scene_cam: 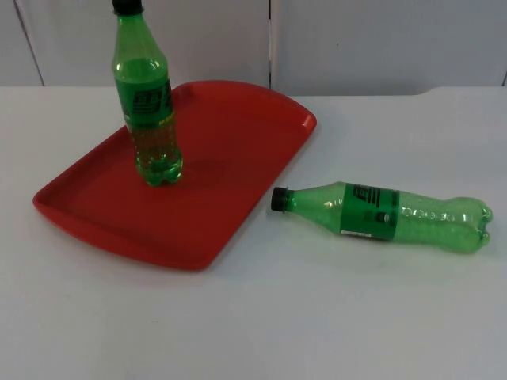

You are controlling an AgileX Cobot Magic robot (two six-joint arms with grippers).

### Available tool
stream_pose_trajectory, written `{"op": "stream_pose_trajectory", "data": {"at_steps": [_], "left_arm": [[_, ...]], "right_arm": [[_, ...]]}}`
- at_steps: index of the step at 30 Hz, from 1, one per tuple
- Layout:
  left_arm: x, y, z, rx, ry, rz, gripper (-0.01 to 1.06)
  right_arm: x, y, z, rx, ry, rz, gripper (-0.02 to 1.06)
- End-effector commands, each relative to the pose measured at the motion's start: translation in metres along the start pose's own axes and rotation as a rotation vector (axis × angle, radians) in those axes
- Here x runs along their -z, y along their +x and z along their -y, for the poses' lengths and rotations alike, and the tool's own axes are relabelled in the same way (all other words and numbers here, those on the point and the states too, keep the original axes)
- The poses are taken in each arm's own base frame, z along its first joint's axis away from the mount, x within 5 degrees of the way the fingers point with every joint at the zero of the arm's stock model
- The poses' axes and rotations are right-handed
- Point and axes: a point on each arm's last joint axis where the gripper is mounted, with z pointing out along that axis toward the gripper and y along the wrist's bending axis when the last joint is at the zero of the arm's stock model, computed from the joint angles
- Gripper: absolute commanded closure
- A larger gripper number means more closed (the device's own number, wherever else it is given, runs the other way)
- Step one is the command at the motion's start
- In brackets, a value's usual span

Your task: Place the bottle upright on the tray.

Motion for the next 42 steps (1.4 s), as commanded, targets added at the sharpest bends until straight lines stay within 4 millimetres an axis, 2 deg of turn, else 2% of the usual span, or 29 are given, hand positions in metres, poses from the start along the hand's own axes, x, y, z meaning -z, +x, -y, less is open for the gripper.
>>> {"op": "stream_pose_trajectory", "data": {"at_steps": [1,42], "left_arm": [[-0.0007,0.0014,0.0007,0.007,0.015,-0.003,0.0],[-0.0007,0.0014,0.0007,0.007,0.015,-0.003,0.0]], "right_arm": [[-0.001,0.001,-0.0002,-0.004,0.004,0.004,-0.01],[-0.001,0.001,-0.0002,-0.004,0.004,0.004,-0.01]]}}
